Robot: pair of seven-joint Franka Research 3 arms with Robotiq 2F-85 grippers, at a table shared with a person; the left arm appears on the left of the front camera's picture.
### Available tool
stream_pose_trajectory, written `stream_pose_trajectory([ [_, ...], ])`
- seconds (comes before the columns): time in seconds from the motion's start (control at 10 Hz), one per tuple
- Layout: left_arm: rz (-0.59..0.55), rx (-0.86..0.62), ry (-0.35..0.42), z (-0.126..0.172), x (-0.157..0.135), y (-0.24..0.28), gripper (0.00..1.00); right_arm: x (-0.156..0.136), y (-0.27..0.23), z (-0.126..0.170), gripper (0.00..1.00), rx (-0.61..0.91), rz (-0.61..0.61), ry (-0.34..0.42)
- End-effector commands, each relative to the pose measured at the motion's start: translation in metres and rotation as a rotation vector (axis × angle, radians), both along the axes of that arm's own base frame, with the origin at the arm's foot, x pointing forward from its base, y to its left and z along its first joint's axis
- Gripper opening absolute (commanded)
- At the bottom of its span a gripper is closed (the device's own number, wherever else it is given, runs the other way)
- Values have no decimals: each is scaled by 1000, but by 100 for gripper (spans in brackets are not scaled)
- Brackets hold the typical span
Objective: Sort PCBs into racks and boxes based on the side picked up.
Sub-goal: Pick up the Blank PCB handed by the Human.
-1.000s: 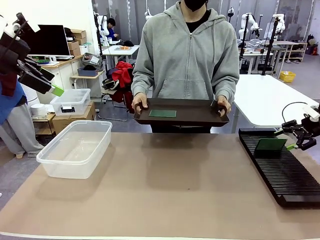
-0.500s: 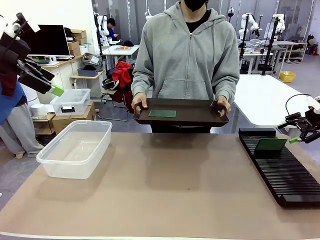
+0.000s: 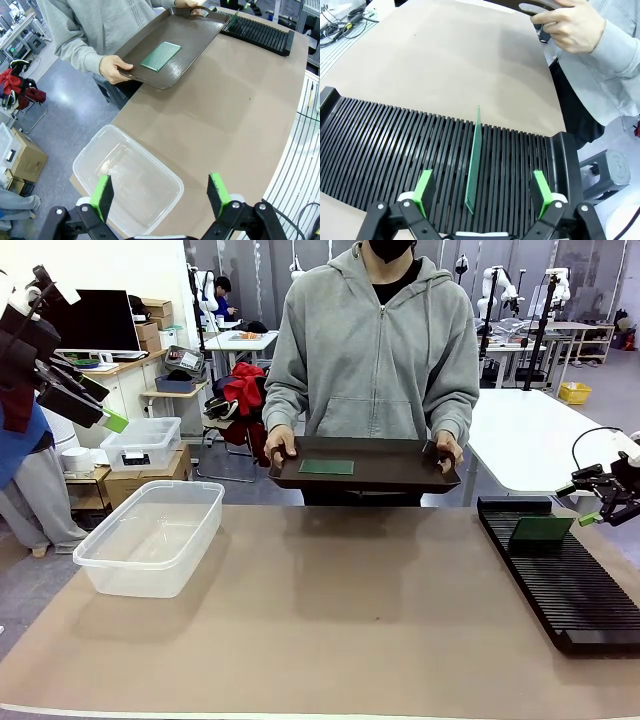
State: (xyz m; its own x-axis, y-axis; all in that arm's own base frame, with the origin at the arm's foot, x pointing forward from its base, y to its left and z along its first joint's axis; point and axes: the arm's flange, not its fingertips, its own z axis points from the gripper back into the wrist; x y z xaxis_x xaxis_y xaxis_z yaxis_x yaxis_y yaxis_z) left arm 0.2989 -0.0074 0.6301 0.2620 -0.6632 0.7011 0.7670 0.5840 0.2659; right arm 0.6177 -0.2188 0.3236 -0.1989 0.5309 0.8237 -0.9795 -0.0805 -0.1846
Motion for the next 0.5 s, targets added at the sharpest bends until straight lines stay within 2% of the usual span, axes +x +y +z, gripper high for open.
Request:
stream_pose_trajectory([
  [0.0, -3, 3, 9, -2, 0, 1, 100, 1, 0, 0, 100, 4, 9, -4],
  [0.4, -3, 3, 9, -2, 0, 1, 100, 1, 0, 0, 100, 4, 9, -4],
])
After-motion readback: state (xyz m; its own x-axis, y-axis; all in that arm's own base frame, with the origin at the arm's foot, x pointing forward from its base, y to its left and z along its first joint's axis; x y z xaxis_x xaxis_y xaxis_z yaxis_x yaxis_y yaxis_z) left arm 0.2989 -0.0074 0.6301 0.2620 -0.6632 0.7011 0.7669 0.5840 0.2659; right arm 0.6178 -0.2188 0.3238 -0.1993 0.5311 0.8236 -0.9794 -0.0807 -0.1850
